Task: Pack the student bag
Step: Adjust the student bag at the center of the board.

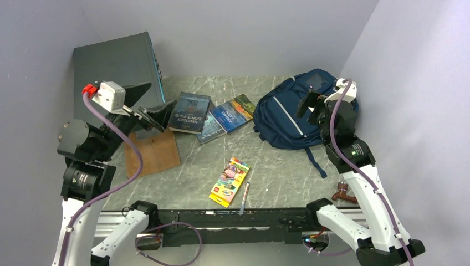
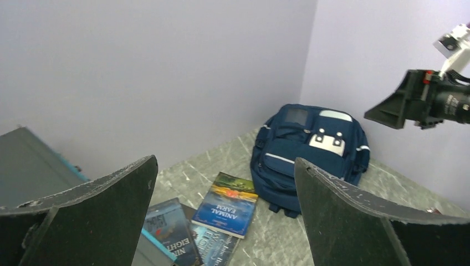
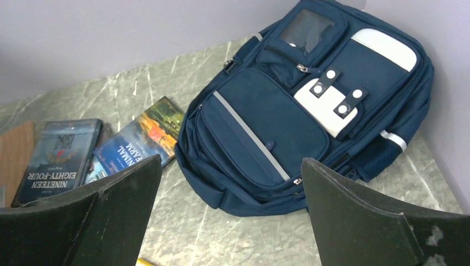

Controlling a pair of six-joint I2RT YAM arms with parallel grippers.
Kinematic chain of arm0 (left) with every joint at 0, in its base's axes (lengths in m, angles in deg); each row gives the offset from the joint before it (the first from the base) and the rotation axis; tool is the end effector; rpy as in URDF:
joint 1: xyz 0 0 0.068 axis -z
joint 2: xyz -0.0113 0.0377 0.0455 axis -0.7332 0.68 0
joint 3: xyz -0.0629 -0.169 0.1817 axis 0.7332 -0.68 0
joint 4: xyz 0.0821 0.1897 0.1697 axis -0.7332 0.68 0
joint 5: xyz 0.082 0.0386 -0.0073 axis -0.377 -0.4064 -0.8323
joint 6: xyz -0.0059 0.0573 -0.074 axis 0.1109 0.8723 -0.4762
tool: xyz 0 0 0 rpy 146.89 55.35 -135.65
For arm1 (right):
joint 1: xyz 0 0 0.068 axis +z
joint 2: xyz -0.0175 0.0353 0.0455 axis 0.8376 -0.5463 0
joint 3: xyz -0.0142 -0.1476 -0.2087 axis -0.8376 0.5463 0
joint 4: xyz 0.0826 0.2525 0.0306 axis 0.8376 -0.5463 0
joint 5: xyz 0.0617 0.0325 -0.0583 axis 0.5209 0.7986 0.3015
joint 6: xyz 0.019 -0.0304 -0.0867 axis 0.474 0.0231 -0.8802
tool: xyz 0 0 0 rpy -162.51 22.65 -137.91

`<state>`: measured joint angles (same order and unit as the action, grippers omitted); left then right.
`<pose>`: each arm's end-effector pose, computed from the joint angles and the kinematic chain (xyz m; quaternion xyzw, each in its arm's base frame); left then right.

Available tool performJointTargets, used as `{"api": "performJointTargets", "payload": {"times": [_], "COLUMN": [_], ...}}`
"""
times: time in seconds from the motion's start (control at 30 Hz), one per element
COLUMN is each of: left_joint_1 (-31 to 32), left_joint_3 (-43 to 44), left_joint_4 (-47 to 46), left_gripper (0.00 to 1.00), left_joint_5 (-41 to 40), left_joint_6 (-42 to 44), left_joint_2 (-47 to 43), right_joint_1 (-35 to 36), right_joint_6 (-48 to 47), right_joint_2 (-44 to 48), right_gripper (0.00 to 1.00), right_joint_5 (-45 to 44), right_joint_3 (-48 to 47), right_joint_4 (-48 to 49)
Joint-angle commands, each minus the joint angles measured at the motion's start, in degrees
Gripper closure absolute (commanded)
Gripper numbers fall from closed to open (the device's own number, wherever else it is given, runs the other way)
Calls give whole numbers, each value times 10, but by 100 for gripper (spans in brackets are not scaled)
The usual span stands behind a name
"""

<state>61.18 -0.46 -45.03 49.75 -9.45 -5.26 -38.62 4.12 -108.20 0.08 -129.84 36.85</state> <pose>0.1537 -0.0667 0.5074 0.1647 0.5842 -0.2451 0.7560 0.2358 0.0437 0.3899 0.1246 0.7719 0.0467 0.6216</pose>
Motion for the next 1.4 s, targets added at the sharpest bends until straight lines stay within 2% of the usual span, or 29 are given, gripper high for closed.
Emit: {"api": "performJointTargets", "payload": {"times": [0.0, 0.13, 0.23, 0.4, 0.47, 0.6, 0.73, 0.83, 0.9, 0.97, 1.07, 1.13, 1.23, 1.3, 1.37], "left_joint_1": [21, 66, 92, 131, 143, 160, 173, 182, 188, 195, 205, 208, 214, 219, 224], "left_joint_3": [-34, -59, -68, -88, -88, -87, -89, -90, -90, -91, -88, -87, -85, -85, -85], "left_joint_4": [-46, -63, -68, -88, -89, -85, -86, -83, -82, -81, -76, -76, -72, -70, -69], "left_gripper": [1, 1, 1, 1, 1, 1, 1, 1, 1, 1, 1, 1, 1, 1, 1], "left_joint_5": [53, 41, 33, 25, 36, 35, 30, 22, 17, 16, 16, 16, 12, 9, 8], "left_joint_6": [7, 15, 23, 7, 4, 6, 6, 10, 9, 9, 14, 14, 18, 20, 21], "left_joint_2": [21, 31, 41, 51, 57, 62, 62, 62, 63, 66, 70, 69, 67, 66, 65], "right_joint_1": [1, 1, 0, 0, 0, 0, 0, -8, -38, -103, -205, -227, -240, -258, -268], "right_joint_6": [19, 75, 99, 46, 31, 4, 27, 87, 147, 232, 333, 365, 381, 408, 441], "right_joint_2": [14, 12, 8, -14, -47, -169, -242, -241, -233, -216, -155, -127, -120, -129, -142], "right_gripper": [0, 0, 0, 0, 0, 0, 0, 0, 0, 0, 4, 4, 3, 4, 7], "right_joint_5": [-51, -71, -42, 47, 27, -45, -44, 12, 64, 131, 282, 297, 277, 298, 328], "right_joint_3": [10, 54, 95, 133, 134, 97, 82, 126, 161, 207, 326, 368, 373, 391, 421], "right_joint_4": [7, 17, 31, 28, 1, -78, -87, -11, 39, 77, 220, 274, 268, 285, 355]}}
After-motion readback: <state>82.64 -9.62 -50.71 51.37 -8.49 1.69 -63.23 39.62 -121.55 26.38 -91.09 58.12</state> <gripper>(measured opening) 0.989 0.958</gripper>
